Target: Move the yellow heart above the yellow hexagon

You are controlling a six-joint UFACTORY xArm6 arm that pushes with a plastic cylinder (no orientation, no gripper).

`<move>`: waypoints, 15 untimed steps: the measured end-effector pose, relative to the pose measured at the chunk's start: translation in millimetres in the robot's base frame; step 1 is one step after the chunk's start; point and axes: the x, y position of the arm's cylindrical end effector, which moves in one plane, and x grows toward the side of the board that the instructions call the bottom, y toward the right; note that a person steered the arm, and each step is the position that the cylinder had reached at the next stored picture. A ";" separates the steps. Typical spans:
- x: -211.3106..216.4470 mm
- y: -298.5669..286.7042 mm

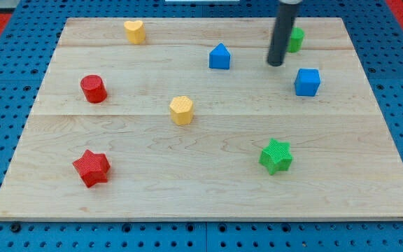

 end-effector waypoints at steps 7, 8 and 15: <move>-118.1 -231.5; -97.6 -285.2; 13.4 -197.8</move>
